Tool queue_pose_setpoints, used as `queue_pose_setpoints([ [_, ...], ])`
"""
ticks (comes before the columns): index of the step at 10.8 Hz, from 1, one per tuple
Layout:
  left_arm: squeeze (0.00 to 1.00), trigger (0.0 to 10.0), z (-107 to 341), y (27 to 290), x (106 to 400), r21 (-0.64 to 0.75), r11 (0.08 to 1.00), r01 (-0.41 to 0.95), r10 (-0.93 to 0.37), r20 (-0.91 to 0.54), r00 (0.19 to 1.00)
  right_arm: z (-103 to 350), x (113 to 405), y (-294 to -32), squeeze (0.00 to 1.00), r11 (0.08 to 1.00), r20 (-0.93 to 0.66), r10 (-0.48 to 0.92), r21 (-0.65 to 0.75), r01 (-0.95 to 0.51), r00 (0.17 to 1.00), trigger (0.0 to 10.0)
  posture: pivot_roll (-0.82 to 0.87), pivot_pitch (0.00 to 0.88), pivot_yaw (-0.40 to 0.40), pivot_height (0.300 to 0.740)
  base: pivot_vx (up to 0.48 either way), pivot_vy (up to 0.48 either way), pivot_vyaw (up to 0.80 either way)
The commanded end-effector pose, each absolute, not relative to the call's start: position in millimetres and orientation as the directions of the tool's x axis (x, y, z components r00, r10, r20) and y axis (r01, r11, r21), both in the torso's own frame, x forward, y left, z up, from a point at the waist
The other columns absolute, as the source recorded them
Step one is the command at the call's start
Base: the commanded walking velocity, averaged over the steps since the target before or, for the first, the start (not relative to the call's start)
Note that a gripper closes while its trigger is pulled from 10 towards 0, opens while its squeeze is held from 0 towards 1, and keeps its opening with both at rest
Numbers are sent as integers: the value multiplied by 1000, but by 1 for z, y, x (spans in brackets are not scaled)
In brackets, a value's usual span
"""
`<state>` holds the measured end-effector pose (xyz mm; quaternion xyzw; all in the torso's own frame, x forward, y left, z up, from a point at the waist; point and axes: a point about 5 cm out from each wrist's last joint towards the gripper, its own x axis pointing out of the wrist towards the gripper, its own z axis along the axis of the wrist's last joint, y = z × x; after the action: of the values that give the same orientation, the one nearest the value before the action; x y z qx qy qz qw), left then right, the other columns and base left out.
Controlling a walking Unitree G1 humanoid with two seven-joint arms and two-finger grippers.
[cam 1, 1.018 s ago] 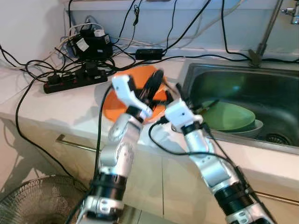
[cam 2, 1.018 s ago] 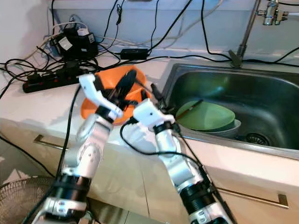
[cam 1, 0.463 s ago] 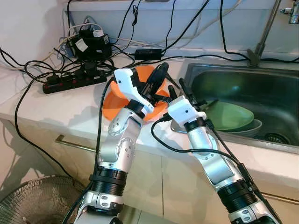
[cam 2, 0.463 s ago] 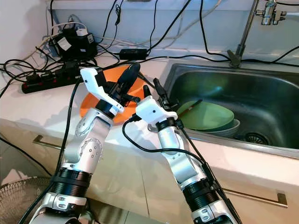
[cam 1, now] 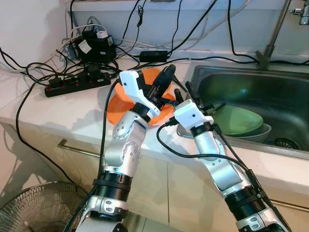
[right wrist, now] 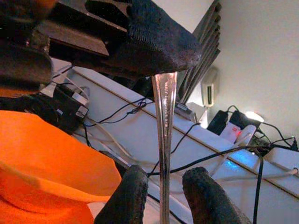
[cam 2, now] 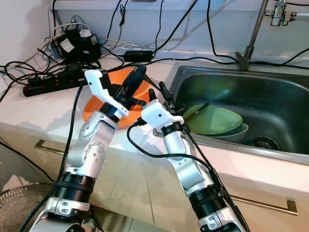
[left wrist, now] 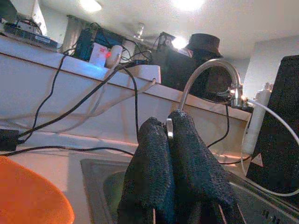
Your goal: Kitchen organization
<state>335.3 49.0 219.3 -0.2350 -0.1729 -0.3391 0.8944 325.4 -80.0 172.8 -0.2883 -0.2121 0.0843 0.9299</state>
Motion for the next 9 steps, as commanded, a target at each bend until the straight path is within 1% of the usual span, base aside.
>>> queue_pose_setpoints([
  [1, 0, 10000, 242, -9, 311, -159, 429, 889, -725, 527, 444, 167, 339, -89, 0, 827, 265, 195, -562, -13, 944, 10000, 29, 0, 126, 740, 0, 0, 0],
  [4, 0, 10000, 246, -11, 310, -147, 415, 898, -731, 534, 425, 165, 339, -90, 0, 826, 256, 190, -563, -14, 948, 10000, 36, 0, 125, 740, 0, 0, 0],
  [7, 0, 10000, 247, -13, 308, -142, 401, 905, -740, 532, 411, 163, 343, -95, 0, 824, 243, 159, -566, 7, 957, 10000, 38, 0, 127, 740, 0, 0, 0],
  [9, 0, 10000, 247, -14, 306, -137, 385, 912, -750, 530, 396, 163, 347, -101, 0, 824, 236, 114, -566, 42, 965, 10000, 38, 0, 127, 740, 0, 0, 0],
])
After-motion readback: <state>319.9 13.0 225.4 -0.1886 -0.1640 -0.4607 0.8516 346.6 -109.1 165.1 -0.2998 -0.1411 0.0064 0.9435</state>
